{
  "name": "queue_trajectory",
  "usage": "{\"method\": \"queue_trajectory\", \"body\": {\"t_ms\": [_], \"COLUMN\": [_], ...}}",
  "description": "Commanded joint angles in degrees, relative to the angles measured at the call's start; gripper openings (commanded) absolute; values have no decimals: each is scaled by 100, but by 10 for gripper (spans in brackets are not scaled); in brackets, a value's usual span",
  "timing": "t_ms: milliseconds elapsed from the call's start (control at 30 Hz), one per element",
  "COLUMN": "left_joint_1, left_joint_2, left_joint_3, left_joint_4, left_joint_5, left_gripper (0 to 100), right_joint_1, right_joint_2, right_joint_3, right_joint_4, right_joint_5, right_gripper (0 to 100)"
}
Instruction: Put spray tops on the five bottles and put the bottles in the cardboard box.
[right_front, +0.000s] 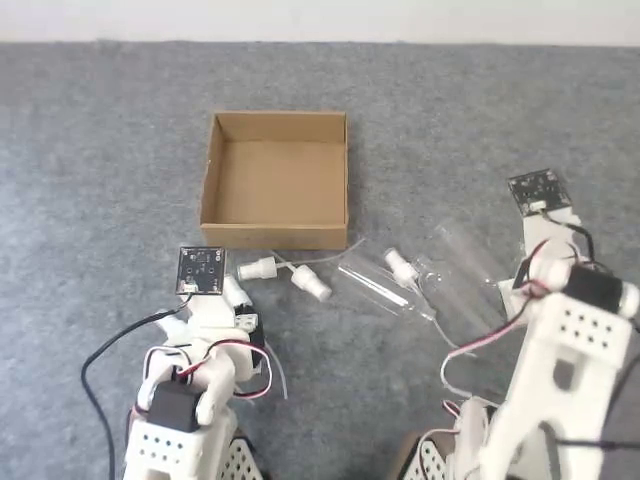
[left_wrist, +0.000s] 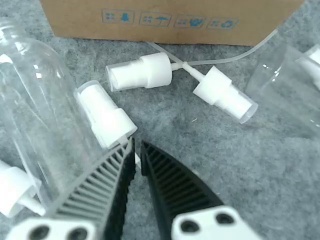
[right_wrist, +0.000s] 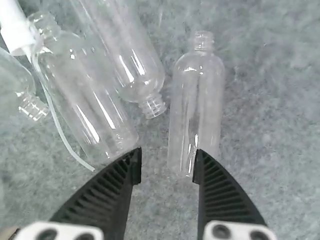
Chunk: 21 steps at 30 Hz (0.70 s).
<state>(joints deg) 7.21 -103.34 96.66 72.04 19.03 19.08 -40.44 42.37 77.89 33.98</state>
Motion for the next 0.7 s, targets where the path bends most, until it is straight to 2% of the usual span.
{"method": "queue_trajectory", "body": {"t_ms": [0,333,500,667], "left_joint_1": [-26,-26,-26,-26], "left_joint_2": [-105,-105,-105,-105], "left_joint_3": [-13,-13,-13,-13], "left_joint_4": [35,35,35,35], "left_joint_5": [-18,-18,-18,-18], "left_gripper": [12,12,12,12], "right_joint_1": [57,84,92,66], "right_joint_2": [646,2325,3196,4004], "right_joint_3": [-712,-1881,-2426,-3015], "right_joint_4": [-40,-40,-40,-40], "right_joint_5": [62,62,62,62], "right_gripper": [156,158,244,249]}}
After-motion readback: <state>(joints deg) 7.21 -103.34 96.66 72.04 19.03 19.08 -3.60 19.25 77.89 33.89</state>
